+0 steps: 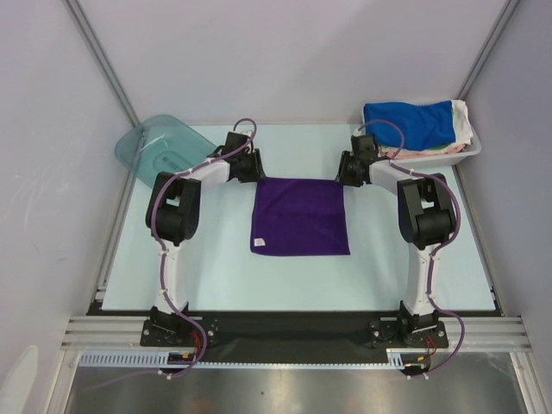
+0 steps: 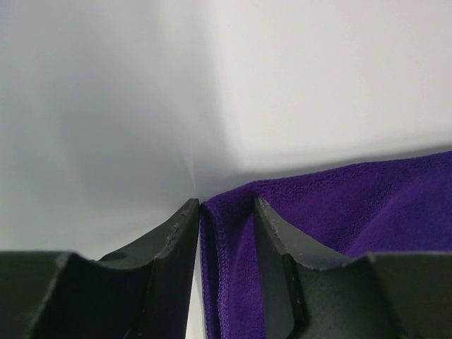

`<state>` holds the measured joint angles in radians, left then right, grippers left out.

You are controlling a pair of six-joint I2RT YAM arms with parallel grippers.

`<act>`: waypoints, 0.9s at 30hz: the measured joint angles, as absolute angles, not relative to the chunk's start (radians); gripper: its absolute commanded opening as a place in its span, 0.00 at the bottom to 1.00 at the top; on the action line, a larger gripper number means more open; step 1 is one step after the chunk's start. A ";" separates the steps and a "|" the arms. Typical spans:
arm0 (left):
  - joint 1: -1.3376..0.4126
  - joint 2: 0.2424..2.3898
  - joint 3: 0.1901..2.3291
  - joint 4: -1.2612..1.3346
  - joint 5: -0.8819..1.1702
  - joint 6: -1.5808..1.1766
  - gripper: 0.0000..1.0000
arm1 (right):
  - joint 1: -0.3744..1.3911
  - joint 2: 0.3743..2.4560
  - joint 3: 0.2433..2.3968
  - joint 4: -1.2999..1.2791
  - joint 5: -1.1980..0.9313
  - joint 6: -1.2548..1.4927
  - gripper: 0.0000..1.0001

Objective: Fold and stack the towels
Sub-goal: Fold the towel

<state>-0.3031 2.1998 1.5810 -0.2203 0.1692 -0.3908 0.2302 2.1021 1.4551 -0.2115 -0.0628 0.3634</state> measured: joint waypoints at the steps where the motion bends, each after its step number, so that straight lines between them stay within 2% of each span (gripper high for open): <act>1: -0.303 2.201 1.583 -0.222 0.170 -0.389 0.41 | 0.232 2.102 1.456 -0.213 -0.060 0.362 0.40; 6: -0.302 2.214 1.600 -0.232 0.187 -0.379 0.35 | 0.236 2.118 1.485 -0.237 -0.039 0.352 0.34; 9: -0.302 2.217 1.601 -0.234 0.197 -0.375 0.27 | 0.237 2.130 1.504 -0.246 -0.033 0.340 0.27; 10: -0.302 2.217 1.602 -0.234 0.199 -0.373 0.19 | 0.237 2.132 1.507 -0.250 -0.032 0.338 0.21; 12: -0.301 2.220 1.603 -0.236 0.210 -0.368 0.13 | 0.237 2.134 1.512 -0.259 -0.031 0.334 0.16; 13: -0.300 2.220 1.603 -0.237 0.214 -0.367 0.08 | 0.238 2.135 1.514 -0.262 -0.031 0.333 0.10; 16: -0.297 2.220 1.603 -0.235 0.222 -0.366 0.00 | 0.238 2.136 1.526 -0.278 -0.030 0.319 0.00; 27: -0.241 2.193 1.561 -0.073 0.286 -0.398 0.00 | 0.222 2.135 1.545 -0.243 -0.023 0.302 0.00</act>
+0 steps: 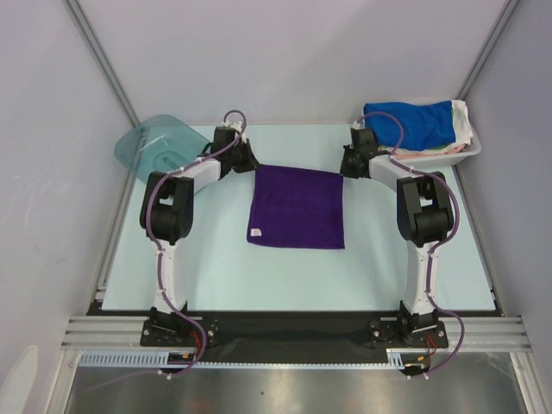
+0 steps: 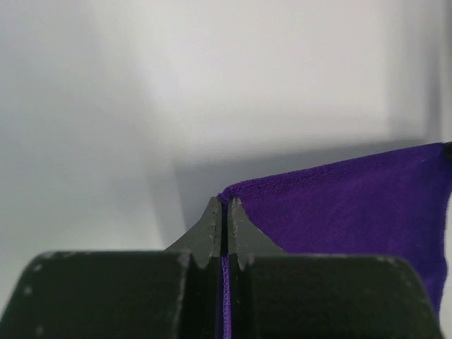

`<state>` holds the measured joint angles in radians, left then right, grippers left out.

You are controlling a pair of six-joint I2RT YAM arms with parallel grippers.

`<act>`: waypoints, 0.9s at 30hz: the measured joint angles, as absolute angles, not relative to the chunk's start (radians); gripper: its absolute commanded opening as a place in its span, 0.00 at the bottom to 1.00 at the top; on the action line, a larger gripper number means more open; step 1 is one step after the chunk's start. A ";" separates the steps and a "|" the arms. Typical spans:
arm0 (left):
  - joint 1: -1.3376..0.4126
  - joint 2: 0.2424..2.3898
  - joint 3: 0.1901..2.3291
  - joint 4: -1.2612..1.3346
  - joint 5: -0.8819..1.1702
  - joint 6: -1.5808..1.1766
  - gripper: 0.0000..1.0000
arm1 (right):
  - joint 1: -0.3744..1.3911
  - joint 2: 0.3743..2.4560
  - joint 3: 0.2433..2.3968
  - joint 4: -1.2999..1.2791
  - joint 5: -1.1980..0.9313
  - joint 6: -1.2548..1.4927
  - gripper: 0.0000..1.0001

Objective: Fold and stack the towels
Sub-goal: Fold the towel

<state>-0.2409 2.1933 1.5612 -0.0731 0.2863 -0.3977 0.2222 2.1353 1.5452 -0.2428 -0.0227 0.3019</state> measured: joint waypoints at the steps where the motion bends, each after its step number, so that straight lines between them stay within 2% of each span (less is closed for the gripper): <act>1: -0.239 2.189 1.561 -0.053 0.294 -0.401 0.00 | 0.220 2.135 1.545 -0.232 -0.022 0.301 0.00; 7: -0.238 2.136 1.534 0.047 0.303 -0.411 0.00 | 0.218 2.101 1.535 -0.173 -0.012 0.292 0.00; 18: -0.237 2.020 1.393 0.147 0.296 -0.430 0.00 | 0.223 1.914 1.460 -0.095 -0.004 0.282 0.00; 27: -0.237 1.880 1.186 0.220 0.295 -0.473 0.00 | 0.248 1.814 1.294 -0.072 0.004 0.287 0.00</act>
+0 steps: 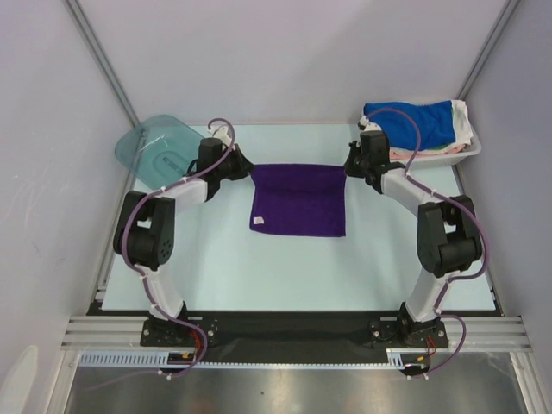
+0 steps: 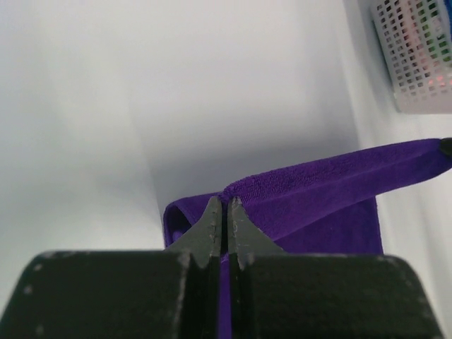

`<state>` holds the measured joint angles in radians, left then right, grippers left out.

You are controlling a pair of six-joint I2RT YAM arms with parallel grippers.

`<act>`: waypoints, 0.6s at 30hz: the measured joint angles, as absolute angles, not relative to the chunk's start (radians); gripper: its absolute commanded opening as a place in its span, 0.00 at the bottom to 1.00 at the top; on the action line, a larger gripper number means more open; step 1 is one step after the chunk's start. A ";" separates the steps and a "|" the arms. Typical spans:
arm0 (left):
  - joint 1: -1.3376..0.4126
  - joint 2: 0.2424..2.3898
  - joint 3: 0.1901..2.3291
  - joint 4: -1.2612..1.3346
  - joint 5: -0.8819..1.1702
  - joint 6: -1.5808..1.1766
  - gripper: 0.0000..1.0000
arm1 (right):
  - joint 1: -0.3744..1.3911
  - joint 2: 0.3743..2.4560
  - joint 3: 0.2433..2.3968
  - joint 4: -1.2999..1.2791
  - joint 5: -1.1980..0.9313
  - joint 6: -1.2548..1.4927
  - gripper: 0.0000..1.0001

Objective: Fold and stack the towels
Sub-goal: Fold the towel

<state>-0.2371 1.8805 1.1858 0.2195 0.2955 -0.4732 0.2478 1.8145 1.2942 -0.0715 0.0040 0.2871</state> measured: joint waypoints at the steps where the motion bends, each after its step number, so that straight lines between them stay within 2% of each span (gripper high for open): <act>1: -0.237 1.865 1.163 0.232 0.297 -0.477 0.00 | 0.250 1.798 1.265 -0.065 0.004 0.289 0.00; 18: -0.297 1.686 0.815 0.381 0.281 -0.508 0.00 | 0.290 1.579 0.960 0.002 0.029 0.342 0.00</act>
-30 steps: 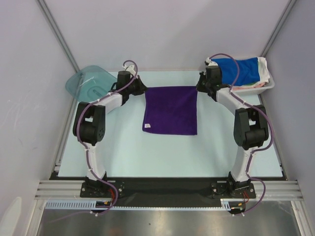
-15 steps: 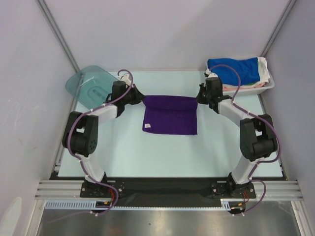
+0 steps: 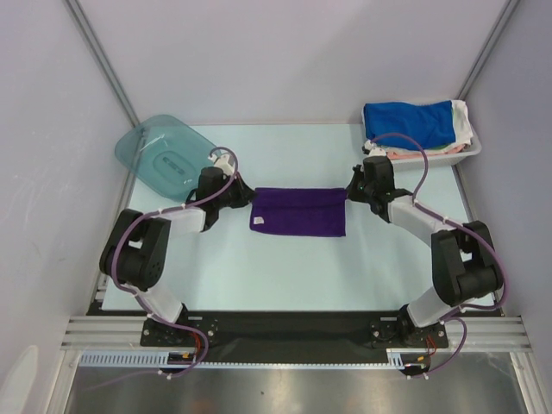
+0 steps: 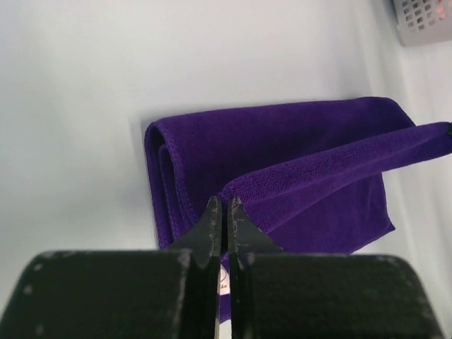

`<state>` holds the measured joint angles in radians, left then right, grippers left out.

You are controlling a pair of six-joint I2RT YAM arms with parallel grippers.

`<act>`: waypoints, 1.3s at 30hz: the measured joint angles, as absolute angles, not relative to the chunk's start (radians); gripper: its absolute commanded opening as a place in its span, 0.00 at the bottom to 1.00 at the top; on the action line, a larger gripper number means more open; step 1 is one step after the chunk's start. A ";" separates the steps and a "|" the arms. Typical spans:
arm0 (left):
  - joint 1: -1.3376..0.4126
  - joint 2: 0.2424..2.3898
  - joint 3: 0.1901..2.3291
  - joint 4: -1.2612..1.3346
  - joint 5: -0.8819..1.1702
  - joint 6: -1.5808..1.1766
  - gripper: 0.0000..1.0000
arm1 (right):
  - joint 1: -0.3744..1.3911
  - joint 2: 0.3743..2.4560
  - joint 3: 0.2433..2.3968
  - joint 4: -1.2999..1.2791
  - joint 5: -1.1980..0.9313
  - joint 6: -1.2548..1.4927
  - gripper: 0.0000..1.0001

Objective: Fold and stack the towels
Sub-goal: Fold the towel

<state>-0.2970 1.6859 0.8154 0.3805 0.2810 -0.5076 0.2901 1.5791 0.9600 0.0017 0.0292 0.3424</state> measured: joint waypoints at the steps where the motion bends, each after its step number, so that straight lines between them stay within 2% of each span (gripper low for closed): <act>1: -0.299 1.681 0.803 0.384 0.280 -0.508 0.00 | 0.294 1.567 0.941 0.003 0.029 0.347 0.00; 17: -0.301 1.619 0.685 0.425 0.264 -0.507 0.00 | 0.339 1.467 0.778 0.052 0.021 0.390 0.00; 19: -0.302 1.613 0.673 0.430 0.265 -0.507 0.01 | 0.340 1.464 0.763 0.059 0.019 0.392 0.00; 20: -0.303 1.611 0.667 0.432 0.265 -0.506 0.07 | 0.342 1.462 0.755 0.062 0.019 0.393 0.00; 22: -0.306 1.609 0.661 0.434 0.265 -0.505 0.11 | 0.346 1.458 0.741 0.066 0.019 0.393 0.07; 23: -0.308 1.609 0.658 0.435 0.266 -0.505 0.17 | 0.347 1.457 0.735 0.068 0.019 0.393 0.11; 24: -0.311 1.608 0.652 0.441 0.266 -0.503 0.20 | 0.347 1.456 0.730 0.069 0.019 0.396 0.22; 25: -0.315 1.607 0.645 0.445 0.266 -0.502 0.23 | 0.347 1.452 0.723 0.074 0.020 0.399 0.27; 30: -0.332 1.549 0.571 0.447 0.265 -0.498 0.28 | 0.347 1.388 0.689 0.066 0.022 0.410 0.43; 34: -0.338 1.459 0.554 0.426 0.245 -0.497 0.29 | 0.347 1.323 0.685 0.057 0.032 0.419 0.44; 39: -0.342 1.366 0.569 0.381 0.202 -0.497 0.29 | 0.348 1.352 0.720 0.012 0.046 0.427 0.44</act>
<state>-0.3416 1.3659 0.5690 0.3809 0.2016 -0.4973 0.3481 1.3518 0.7204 0.0124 0.0456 0.4267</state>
